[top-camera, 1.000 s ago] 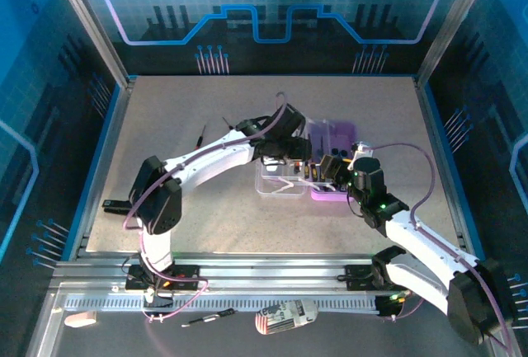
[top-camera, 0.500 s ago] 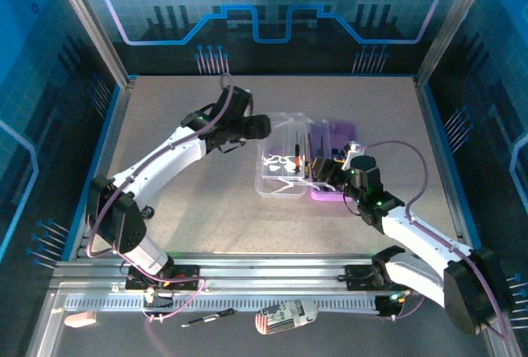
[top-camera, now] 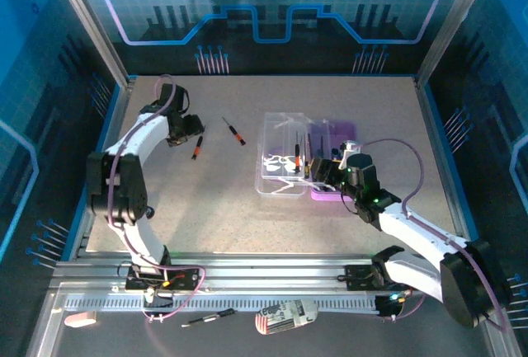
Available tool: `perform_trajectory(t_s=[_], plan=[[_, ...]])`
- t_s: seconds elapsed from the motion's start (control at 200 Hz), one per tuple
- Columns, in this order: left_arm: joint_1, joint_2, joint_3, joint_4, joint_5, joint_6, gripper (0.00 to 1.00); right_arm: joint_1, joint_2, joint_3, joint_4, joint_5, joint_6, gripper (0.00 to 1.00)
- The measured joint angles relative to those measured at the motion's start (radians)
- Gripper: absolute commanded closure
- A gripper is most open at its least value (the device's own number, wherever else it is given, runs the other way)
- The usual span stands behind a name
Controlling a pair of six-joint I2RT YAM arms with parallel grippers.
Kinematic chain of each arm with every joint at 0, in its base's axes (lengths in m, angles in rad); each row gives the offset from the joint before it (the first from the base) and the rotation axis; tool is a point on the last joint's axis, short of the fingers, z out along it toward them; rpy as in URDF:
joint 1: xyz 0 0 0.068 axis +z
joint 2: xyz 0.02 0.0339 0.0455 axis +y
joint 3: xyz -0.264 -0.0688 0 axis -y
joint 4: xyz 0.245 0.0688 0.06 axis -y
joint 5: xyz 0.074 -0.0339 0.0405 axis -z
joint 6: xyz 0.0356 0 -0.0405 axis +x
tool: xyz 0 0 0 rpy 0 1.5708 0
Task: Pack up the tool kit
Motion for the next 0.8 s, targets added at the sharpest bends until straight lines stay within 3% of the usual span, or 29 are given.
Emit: perform_trajectory(t_s=[0.215,0.49,0.8], plan=[[0.006,0.190,0.082,-0.029,0.038,0.000,0.33,0.000,-0.010,0.003,-0.003,0.003,0.000,0.30],[0.006,0.197,0.093,-0.033,0.060,0.002,0.38,0.000,-0.011,0.013,-0.008,0.003,0.000,0.30],[-0.015,0.224,0.095,-0.044,0.044,0.017,0.55,0.000,-0.014,0.013,-0.008,0.003,0.000,0.30]])
